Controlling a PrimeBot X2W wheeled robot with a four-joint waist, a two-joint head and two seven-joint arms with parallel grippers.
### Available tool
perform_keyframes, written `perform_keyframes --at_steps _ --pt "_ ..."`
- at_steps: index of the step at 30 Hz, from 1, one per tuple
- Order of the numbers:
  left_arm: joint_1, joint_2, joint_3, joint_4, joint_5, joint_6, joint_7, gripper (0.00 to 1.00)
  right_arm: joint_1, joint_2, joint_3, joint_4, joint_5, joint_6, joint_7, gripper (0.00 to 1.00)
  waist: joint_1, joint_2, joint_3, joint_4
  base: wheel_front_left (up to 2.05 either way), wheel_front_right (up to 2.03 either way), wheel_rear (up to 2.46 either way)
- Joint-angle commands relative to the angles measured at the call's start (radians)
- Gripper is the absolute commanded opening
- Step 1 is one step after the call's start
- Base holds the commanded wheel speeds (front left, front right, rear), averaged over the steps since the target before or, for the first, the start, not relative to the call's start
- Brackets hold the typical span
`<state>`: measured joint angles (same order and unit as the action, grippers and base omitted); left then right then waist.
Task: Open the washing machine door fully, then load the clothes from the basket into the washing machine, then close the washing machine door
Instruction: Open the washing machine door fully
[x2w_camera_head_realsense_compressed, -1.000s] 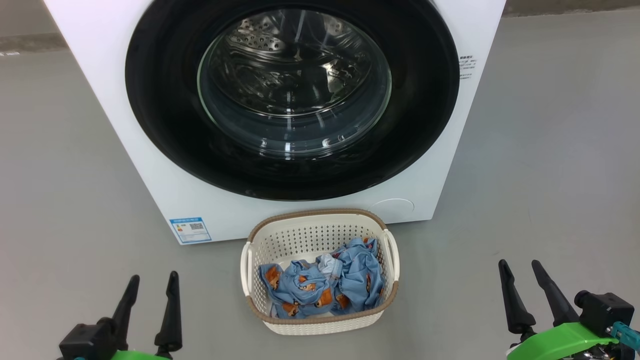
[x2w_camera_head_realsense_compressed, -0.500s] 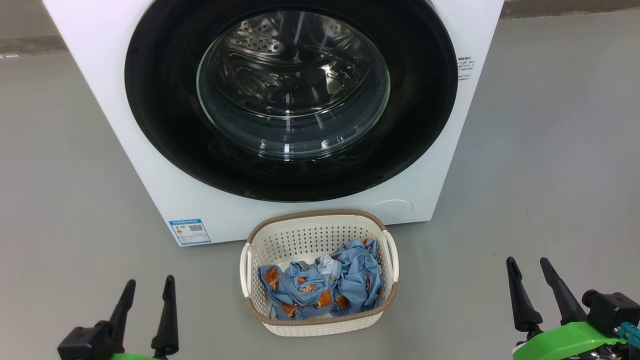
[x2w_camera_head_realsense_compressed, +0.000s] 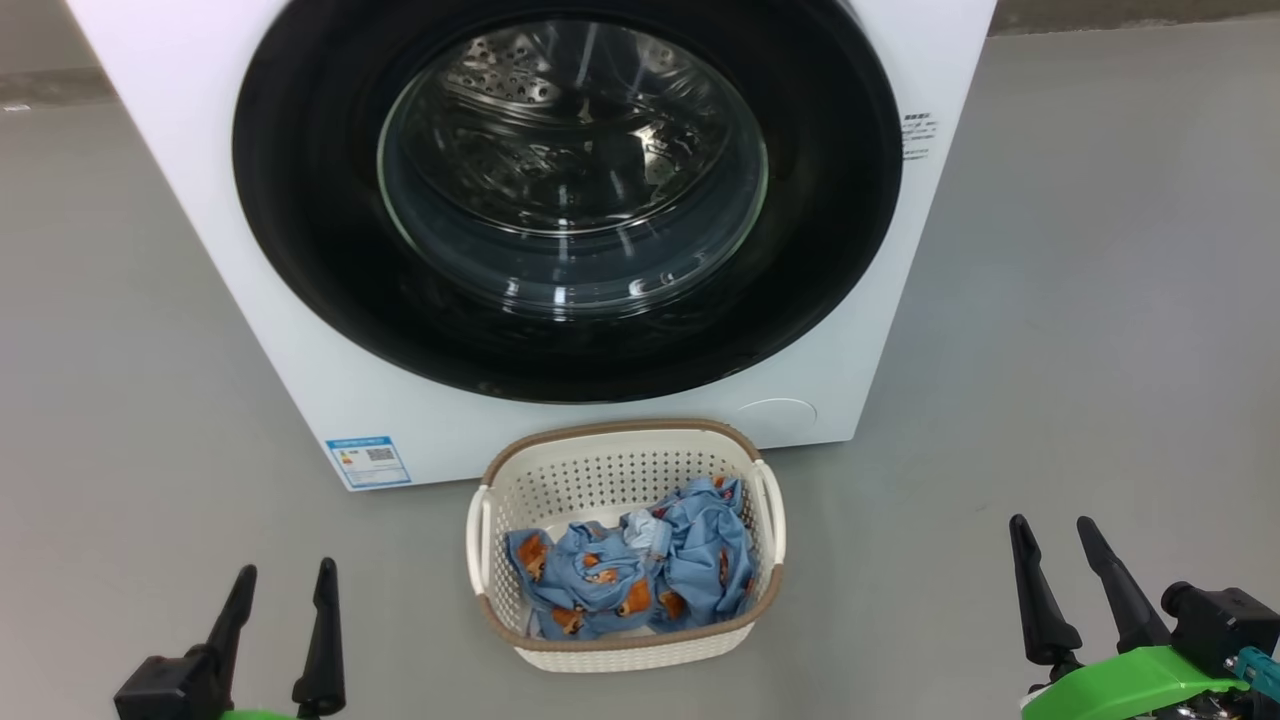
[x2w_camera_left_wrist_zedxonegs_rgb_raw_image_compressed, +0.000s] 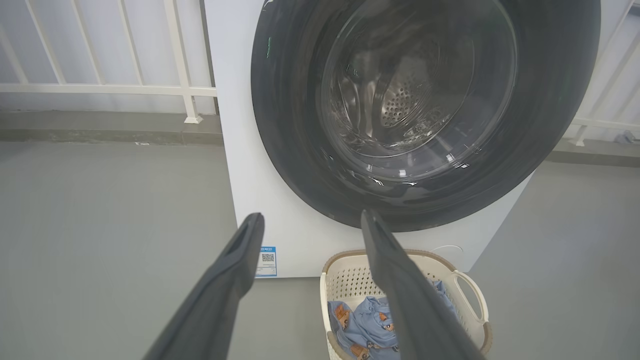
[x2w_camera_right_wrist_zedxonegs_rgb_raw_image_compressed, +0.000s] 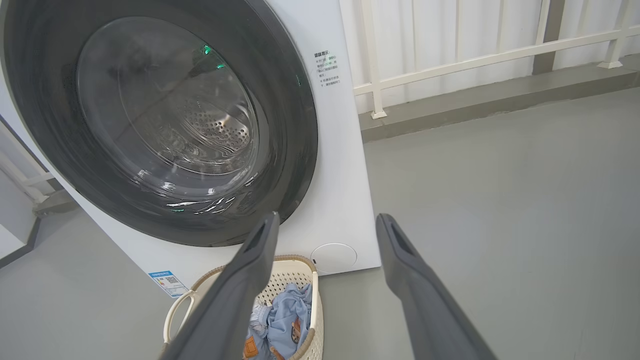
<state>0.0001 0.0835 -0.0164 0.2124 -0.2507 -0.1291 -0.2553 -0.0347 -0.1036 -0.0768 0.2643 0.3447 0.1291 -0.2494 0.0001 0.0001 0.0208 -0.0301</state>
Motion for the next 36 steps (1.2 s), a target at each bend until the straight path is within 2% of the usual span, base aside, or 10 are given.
perform_keyframes --at_steps 1,21,25,36 --pt "-0.034 0.01 0.036 -0.021 0.01 -0.002 -0.006 1.0 -0.008 -0.014 0.02 -0.028 -0.014 0.002 -0.012 1.0 -0.0001 -0.0001 0.001 0.001 0.85 0.85 -1.69" --pt "-0.031 0.015 0.038 -0.032 0.009 -0.002 -0.006 1.0 -0.009 -0.011 0.022 -0.027 -0.01 0.002 -0.012 1.0 -0.0001 -0.0001 0.002 0.004 1.19 1.19 -2.39" --pt "-0.031 0.01 0.039 -0.045 -0.045 -0.002 -0.006 1.0 -0.01 -0.011 0.022 -0.026 -0.009 0.002 -0.012 1.0 -0.0001 -0.0001 0.001 0.002 1.12 1.12 -2.25" --pt "-0.025 0.016 0.023 -0.054 -0.037 -0.002 -0.006 1.0 -0.008 -0.009 0.018 -0.024 -0.004 0.002 -0.012 1.0 -0.0001 -0.0001 -0.001 0.005 0.53 0.53 -1.07"
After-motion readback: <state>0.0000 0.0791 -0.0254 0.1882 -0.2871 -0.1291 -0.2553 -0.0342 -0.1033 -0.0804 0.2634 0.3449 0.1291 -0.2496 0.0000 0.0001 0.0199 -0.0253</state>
